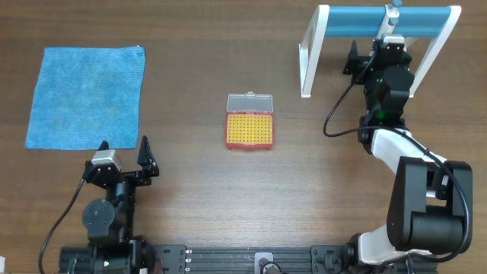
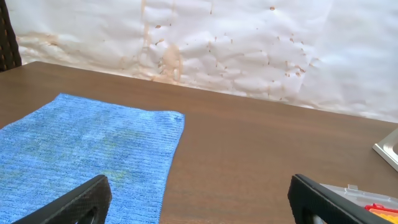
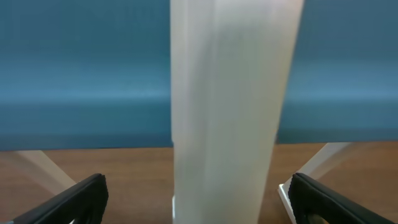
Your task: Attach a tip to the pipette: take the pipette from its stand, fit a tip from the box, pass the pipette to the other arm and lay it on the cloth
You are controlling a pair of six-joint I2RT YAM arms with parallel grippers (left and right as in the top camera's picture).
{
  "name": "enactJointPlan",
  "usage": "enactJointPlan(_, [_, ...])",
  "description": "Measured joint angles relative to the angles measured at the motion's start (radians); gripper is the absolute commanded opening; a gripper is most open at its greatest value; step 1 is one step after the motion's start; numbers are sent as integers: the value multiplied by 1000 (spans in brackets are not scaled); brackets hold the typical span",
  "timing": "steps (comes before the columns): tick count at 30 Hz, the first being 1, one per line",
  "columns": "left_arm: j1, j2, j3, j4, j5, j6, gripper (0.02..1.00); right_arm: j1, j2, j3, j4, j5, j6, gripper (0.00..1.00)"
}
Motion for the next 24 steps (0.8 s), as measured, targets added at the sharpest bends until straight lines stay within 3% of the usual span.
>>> enactJointPlan(5, [0,0,0,0,0,0,919,-3,0,0,0,0,-12,588])
enactJointPlan(7, [0,0,0,0,0,0,921,-4,0,0,0,1,-15,380])
enactJointPlan(9, [0,0,0,0,0,0,921,-4,0,0,0,-3,-15,275])
enactJointPlan(13, [0,0,0,0,0,0,919,-4,0,0,0,-3,-21,200])
enactJointPlan(15, [0,0,0,0,0,0,919,-4,0,0,0,-3,-21,84])
enactJointPlan(24, [0,0,0,0,0,0,919,-4,0,0,0,-3,-21,80])
